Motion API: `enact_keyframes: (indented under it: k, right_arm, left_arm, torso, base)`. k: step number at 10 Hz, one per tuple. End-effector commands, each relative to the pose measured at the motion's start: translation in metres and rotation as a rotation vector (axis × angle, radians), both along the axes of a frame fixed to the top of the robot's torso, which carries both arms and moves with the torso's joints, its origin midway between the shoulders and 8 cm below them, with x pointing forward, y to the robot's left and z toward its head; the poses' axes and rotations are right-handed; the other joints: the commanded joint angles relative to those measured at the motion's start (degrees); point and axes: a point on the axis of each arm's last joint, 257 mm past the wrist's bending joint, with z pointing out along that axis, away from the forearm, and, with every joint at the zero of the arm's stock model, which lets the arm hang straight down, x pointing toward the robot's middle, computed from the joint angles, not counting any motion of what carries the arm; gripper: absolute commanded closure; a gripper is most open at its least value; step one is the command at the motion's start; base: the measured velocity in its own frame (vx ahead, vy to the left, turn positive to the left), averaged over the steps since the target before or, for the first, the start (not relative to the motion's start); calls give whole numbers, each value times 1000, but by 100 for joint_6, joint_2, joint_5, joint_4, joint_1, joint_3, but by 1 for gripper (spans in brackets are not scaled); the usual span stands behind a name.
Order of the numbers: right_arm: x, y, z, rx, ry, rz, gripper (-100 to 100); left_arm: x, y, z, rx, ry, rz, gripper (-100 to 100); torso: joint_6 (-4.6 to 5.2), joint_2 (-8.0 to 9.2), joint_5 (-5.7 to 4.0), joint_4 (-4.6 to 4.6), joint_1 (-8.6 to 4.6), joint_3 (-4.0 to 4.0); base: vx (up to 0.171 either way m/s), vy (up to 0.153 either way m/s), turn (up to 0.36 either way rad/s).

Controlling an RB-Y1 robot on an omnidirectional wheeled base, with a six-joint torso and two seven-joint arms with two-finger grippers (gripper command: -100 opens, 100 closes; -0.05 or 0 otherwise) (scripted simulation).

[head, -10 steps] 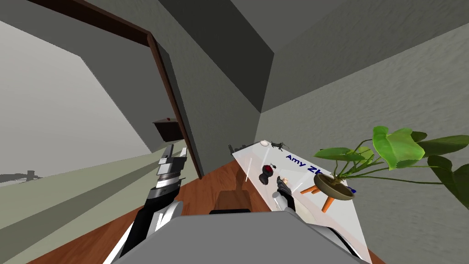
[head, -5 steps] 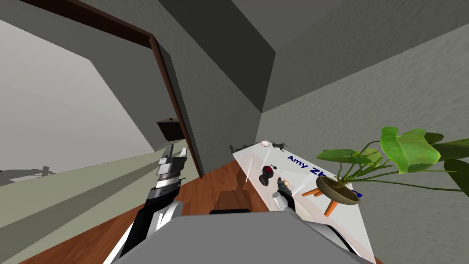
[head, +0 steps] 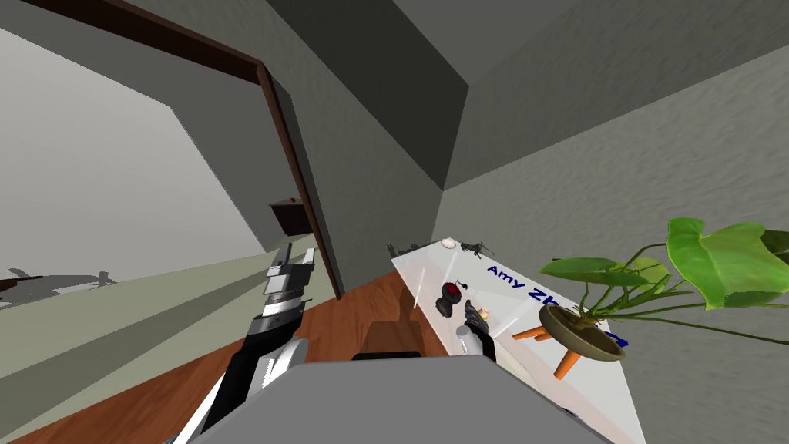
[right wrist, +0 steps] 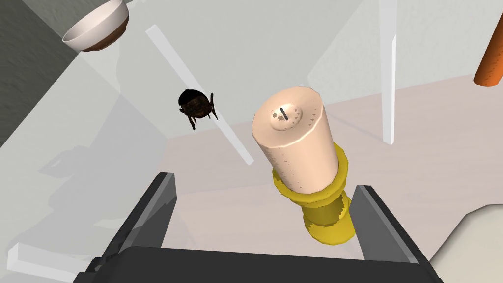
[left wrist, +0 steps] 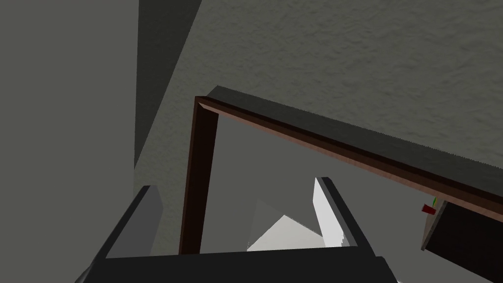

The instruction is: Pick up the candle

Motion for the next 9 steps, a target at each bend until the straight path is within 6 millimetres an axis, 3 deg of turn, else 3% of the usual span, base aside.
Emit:
enact_keyframes:
  k: [1,3,4,5,7,8,9]
  right_arm:
    - [-7,2,-8,15,2,-13,-100]
    - [-31,17,-20,31,17,-35,-100]
    - [-24,16,-13,26,-3,-33,-100]
    - [-42,22,-22,34,19,-50,-100]
    - [-34,21,-14,27,-4,-47,-100]
    - [-51,26,-20,32,15,-65,-100]
    - [-50,26,-19,31,11,-65,-100]
  left_arm:
    - [0,0,0,0,0,0,0]
    - [0,0,0,0,0,0,0]
    - [0,0,0,0,0,0,0]
    - [0,0,0,0,0,0,0]
    - [0,0,0,0,0,0,0]
    - [0,0,0,0,0,0,0]
    - [0,0,0,0,0,0,0]
  torso:
    - [0,0,0,0,0,0]
    - [0,3,2,1,7,2]
    - [-1,-1,-2,0,-8,0]
    - [2,-3,-2,-1,-11,-1]
    - [1,-3,-1,-1,-7,-2]
    - [1,1,1,0,5,1]
    - [0,2,1,0,3,2]
  base:
    - [-6,-2,-11]
    - [22,-51,143]
    - [27,-75,45]
    - [36,-73,59]
    - [15,-38,31]
    - [8,-34,93]
    - [17,-42,55]
